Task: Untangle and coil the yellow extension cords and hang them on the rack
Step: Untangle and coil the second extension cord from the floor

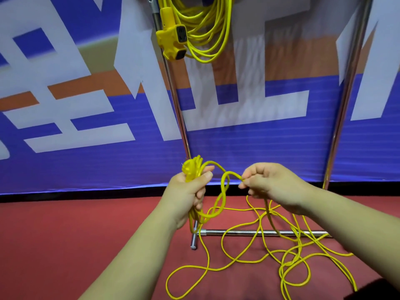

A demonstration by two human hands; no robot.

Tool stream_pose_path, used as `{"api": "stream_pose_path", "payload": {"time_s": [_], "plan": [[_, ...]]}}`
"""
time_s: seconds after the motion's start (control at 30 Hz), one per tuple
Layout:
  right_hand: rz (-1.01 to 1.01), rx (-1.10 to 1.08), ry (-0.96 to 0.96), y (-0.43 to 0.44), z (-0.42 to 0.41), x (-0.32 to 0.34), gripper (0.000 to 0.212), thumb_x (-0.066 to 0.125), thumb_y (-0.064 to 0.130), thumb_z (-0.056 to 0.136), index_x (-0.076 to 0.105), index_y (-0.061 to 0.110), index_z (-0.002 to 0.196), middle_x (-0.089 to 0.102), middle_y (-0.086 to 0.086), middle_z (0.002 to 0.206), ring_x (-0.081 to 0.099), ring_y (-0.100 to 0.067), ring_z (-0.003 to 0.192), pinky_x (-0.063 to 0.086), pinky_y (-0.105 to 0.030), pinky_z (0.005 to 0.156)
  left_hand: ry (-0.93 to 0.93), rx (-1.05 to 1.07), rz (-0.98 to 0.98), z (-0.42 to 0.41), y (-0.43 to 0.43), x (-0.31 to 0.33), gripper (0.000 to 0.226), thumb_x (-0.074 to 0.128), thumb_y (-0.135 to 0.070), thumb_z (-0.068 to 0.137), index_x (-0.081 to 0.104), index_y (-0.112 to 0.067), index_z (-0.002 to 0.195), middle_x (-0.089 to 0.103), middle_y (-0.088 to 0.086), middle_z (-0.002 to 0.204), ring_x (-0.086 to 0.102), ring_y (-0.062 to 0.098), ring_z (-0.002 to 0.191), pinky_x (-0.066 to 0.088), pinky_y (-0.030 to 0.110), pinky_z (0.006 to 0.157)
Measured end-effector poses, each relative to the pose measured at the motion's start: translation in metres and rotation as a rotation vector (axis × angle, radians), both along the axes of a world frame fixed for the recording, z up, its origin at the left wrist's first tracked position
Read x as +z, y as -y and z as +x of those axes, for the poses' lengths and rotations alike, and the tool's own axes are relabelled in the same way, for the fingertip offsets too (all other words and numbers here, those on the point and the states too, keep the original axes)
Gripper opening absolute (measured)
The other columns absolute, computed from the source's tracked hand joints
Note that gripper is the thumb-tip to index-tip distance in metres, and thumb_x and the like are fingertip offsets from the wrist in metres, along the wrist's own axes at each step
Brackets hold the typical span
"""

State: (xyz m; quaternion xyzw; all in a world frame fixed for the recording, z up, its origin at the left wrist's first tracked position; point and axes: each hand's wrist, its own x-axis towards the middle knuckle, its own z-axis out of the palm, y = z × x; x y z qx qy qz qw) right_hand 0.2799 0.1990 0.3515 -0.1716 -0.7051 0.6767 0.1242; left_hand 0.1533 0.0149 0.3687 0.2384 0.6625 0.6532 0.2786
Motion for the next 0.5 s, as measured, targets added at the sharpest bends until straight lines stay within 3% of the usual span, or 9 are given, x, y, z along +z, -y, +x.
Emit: {"api": "stream_pose_path", "payload": {"time_s": [0.13, 0.23, 0.3, 0.37, 0.5], "plan": [[0.204, 0.075, -0.037, 0.005, 0.009, 0.011, 0.008, 0.066, -0.003, 0.088, 0.065, 0.002, 0.094, 0.074, -0.013, 0.077, 0.069, -0.017, 0.073, 0.050, -0.020, 0.065, 0.050, -0.036, -0.066, 0.013, -0.012, -0.005, 0.050, 0.070, -0.039, 0.086, 0.067, 0.002, 0.114, 0.034, 0.000, 0.051, 0.028, 0.010, 0.040, 0.030, 0.022, 0.040], [0.366, 0.004, -0.039, 0.004, 0.011, 0.014, 0.012, 0.076, 0.005, 0.083, 0.064, 0.009, 0.086, 0.074, -0.009, 0.072, 0.065, -0.011, 0.062, 0.047, -0.021, 0.060, 0.153, -0.118, -0.101, 0.019, -0.021, -0.002, 0.044, 0.067, -0.051, 0.083, 0.067, -0.007, 0.089, 0.033, 0.001, 0.053, 0.026, 0.009, 0.039, 0.028, 0.021, 0.039], [0.441, -0.029, -0.020, -0.003, 0.013, 0.015, 0.017, 0.079, 0.011, 0.080, 0.062, 0.013, 0.081, 0.073, -0.004, 0.066, 0.060, -0.006, 0.054, 0.043, -0.019, 0.055, 0.212, -0.150, -0.117, 0.021, -0.024, 0.000, 0.046, 0.068, -0.054, 0.079, 0.065, -0.009, 0.089, 0.032, 0.000, 0.053, 0.025, 0.008, 0.037, 0.026, 0.019, 0.038], [0.486, -0.035, 0.009, -0.010, 0.015, 0.015, 0.020, 0.080, 0.013, 0.079, 0.061, 0.014, 0.079, 0.071, -0.001, 0.064, 0.059, -0.003, 0.051, 0.042, -0.020, 0.054, 0.218, -0.197, -0.144, 0.022, -0.026, 0.001, 0.041, 0.071, -0.049, 0.076, 0.068, -0.010, 0.085, 0.030, -0.001, 0.052, 0.023, 0.007, 0.037, 0.024, 0.019, 0.039], [0.548, -0.044, 0.036, -0.020, 0.020, 0.012, 0.021, 0.080, 0.017, 0.077, 0.060, 0.017, 0.075, 0.073, -0.004, 0.068, 0.061, -0.013, 0.054, 0.049, -0.035, 0.060, 0.150, -0.322, -0.219, 0.031, -0.028, 0.005, 0.019, 0.074, -0.027, 0.080, 0.066, -0.012, 0.074, 0.029, -0.001, 0.050, 0.023, 0.007, 0.039, 0.024, 0.020, 0.040]]}}
